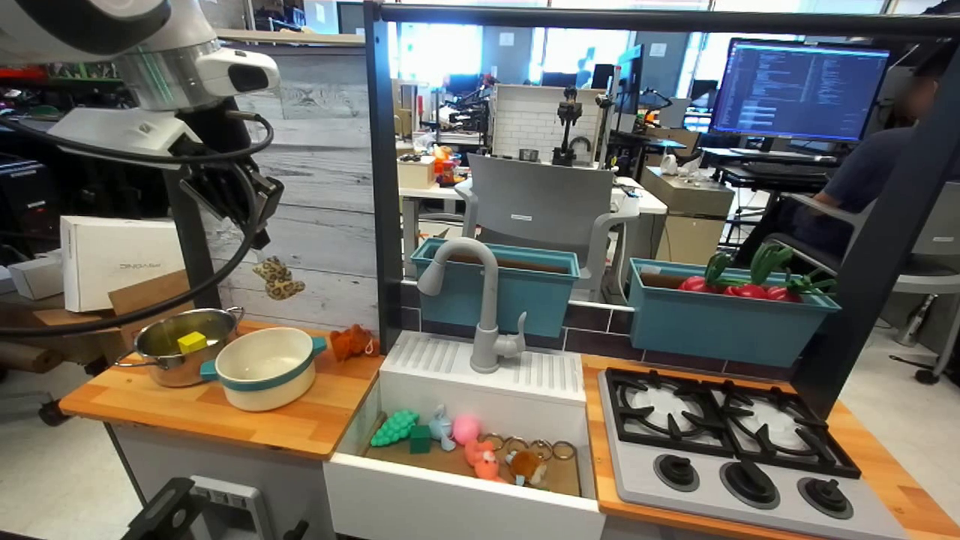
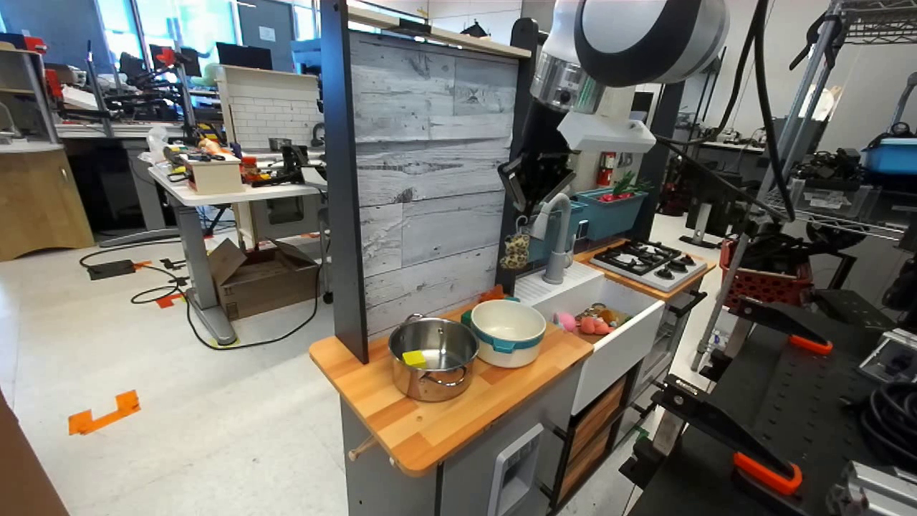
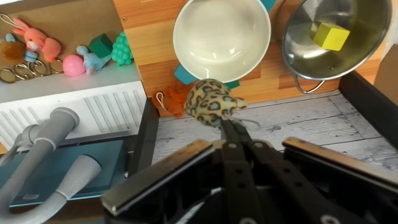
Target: Put the tiger plush toy in the white pot.
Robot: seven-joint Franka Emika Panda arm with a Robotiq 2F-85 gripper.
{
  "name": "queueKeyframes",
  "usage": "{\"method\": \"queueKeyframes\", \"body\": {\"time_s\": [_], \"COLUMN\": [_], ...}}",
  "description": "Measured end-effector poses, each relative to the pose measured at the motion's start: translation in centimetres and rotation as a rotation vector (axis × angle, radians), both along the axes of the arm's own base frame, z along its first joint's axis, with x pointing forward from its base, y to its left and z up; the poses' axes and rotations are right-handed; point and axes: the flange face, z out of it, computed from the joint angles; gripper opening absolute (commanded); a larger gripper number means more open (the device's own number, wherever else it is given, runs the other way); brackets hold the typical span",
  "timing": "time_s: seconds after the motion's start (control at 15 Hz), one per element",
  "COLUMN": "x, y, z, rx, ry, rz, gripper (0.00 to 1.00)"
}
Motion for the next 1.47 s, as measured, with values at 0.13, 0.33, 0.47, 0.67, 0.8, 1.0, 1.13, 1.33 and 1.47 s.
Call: {"method": "queueKeyframes", "body": {"time_s": [0.13,0.33,0.47,0.67,0.8,1.0,1.13,1.33,1.47], "x": [0.2,0.4,0.5,0.4,0.4,0.4,0.4,0.4,0.4], "y": [1.5,3.0,3.7,4.0,4.1,4.1,4.1,4.0,4.0], "z": [0.3,0.7,0.8,0.8,0.8,0.9,0.9,0.8,0.7], "rx": [-0.007,-0.011,-0.009,-0.010,-0.011,-0.011,-0.011,-0.012,-0.012], "ry": [-0.007,-0.018,-0.022,-0.022,-0.022,-0.023,-0.023,-0.021,-0.020], "rz": [0.032,0.061,0.072,0.079,0.082,0.082,0.082,0.082,0.082], "gripper": [0.00,0.00,0.00,0.34,0.48,0.69,0.84,0.81,0.85]}}
